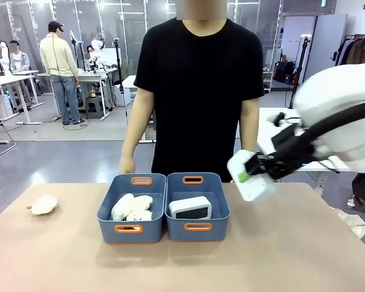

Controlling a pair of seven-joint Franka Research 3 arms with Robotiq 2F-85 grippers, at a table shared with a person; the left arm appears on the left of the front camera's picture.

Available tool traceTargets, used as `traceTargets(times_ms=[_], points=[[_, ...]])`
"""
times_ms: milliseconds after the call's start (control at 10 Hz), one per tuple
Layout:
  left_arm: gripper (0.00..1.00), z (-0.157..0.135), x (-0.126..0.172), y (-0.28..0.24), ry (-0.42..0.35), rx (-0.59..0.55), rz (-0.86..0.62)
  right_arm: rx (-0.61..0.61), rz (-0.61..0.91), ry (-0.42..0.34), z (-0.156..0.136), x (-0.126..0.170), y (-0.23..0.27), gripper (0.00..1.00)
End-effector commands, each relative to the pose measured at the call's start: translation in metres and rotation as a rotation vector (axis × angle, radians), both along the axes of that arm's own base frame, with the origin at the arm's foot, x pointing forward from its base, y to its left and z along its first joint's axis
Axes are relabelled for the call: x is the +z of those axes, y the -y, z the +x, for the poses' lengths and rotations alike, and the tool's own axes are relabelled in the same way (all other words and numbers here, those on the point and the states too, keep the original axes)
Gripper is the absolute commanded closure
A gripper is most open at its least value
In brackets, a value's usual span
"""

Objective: Sort the digital clocks into the basket.
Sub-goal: Pick up the Digital clock from the table and place it into the empty Plastic storage basket.

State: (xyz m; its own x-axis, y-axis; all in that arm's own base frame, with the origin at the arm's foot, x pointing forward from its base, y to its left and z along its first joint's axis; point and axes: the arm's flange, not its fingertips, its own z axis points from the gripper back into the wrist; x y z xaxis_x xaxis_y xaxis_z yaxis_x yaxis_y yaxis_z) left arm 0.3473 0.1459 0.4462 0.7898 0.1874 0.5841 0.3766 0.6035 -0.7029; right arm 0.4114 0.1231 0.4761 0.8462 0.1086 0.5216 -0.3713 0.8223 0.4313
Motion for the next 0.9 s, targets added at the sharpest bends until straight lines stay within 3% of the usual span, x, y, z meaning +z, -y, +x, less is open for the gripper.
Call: traceTargets(times_ms=[0,100,500,600,700,800], points=[[0.12,0.002,0.003,0.002,0.003,0.015,-0.007,-0.089,-0.018,-0.058,0.032,-0.026,-0.04,1.0],[0.12,0.002,0.003,0.002,0.003,0.015,-0.007,-0.114,-0.046,-0.033,0.047,-0.034,-0.054,1.0],[0.12,0.002,0.003,0.002,0.003,0.015,-0.007,-0.199,-0.053,-0.013,0.053,-0.051,-0.087,1.0],[0.12,0.002,0.003,0.002,0.003,0.015,-0.007,-0.199,-0.064,0.002,0.06,-0.052,-0.089,0.41],[0.12,0.002,0.003,0.002,0.003,0.015,-0.007,-0.196,-0.081,-0.008,0.063,-0.059,-0.091,0.13],[0.12,0.002,0.003,0.002,0.003,0.015,-0.007,-0.197,-0.073,-0.017,0.061,-0.058,-0.09,0.04]])
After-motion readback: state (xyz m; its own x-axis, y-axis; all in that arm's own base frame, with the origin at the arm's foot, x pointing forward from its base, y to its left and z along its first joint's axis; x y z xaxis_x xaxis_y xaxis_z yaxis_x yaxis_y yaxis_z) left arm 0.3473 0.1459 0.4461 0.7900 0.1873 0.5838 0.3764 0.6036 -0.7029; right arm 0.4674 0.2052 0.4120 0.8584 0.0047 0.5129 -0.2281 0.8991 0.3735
